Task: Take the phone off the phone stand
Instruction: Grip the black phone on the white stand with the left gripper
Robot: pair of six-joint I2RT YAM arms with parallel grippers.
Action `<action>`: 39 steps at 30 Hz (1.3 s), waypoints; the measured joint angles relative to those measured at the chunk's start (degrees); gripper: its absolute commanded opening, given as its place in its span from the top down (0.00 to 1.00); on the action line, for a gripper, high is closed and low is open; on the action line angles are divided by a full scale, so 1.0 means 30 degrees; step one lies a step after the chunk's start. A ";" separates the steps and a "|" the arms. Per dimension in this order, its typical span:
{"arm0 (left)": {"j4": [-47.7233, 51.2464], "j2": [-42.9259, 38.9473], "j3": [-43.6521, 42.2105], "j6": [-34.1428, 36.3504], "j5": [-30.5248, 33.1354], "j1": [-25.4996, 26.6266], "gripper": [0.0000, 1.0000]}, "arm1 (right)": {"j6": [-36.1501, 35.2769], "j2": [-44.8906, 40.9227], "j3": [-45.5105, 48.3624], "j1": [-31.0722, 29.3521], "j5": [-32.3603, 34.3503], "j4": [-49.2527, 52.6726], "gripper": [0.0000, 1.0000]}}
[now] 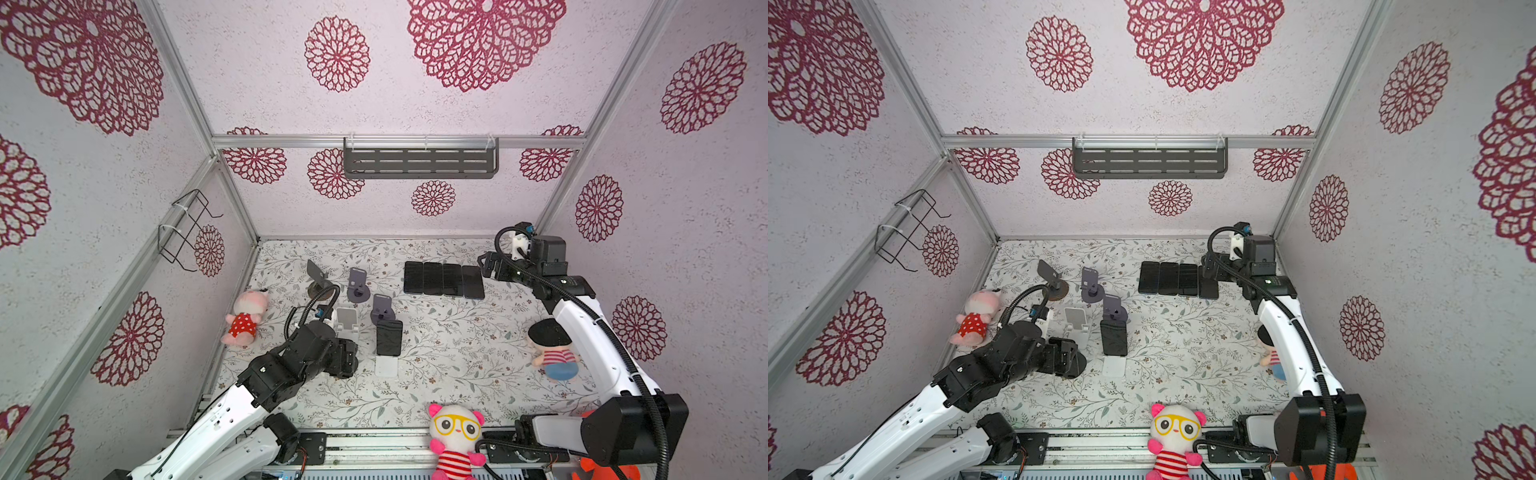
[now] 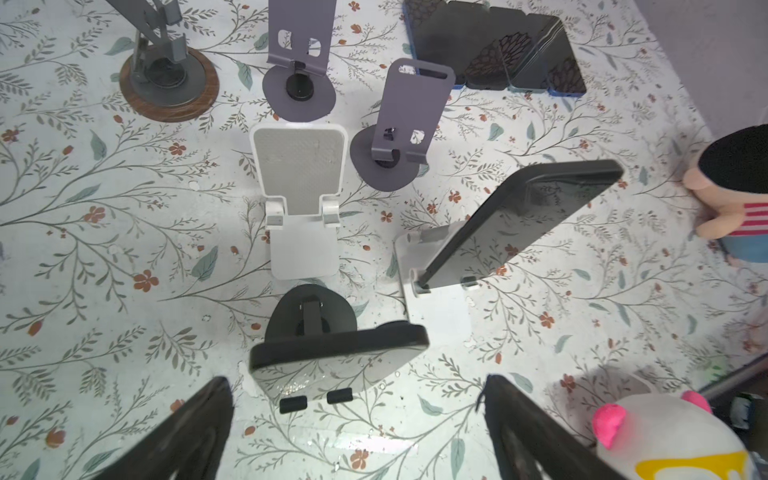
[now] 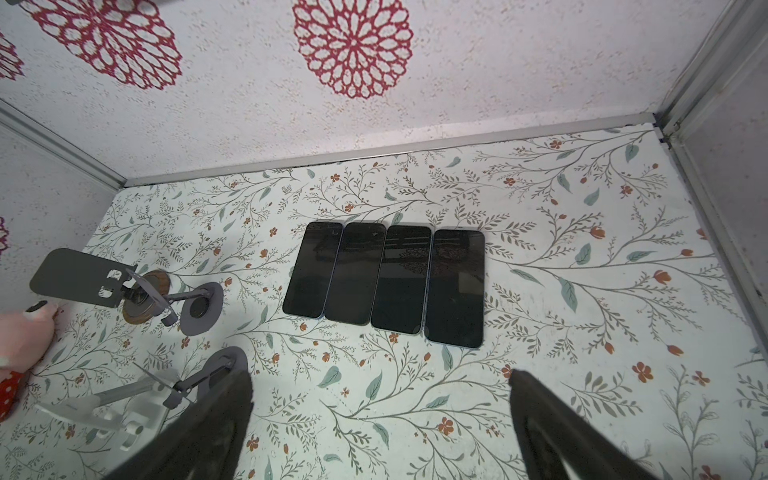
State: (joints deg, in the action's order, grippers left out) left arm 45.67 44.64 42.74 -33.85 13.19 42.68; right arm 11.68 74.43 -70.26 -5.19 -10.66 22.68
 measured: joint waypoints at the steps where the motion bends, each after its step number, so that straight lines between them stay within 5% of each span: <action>1: -0.0160 0.0007 -0.0233 -0.0080 0.0270 0.0175 0.03 | 0.0000 0.0000 0.0000 0.0000 0.0022 0.0044 0.01; 15: -0.2186 0.0284 -0.2288 -0.0408 0.1632 0.0590 0.00 | -0.0007 0.0058 0.0000 0.0000 0.0328 0.0182 0.01; 39: -0.4911 0.1923 -0.3308 0.0270 0.1821 0.0597 0.18 | -0.0219 0.0947 0.0000 0.0000 0.0306 0.0189 0.01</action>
State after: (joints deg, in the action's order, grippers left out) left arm 30.94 50.41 32.82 -33.04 18.65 44.47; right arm 11.03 77.28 -70.26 -5.19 -9.74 23.24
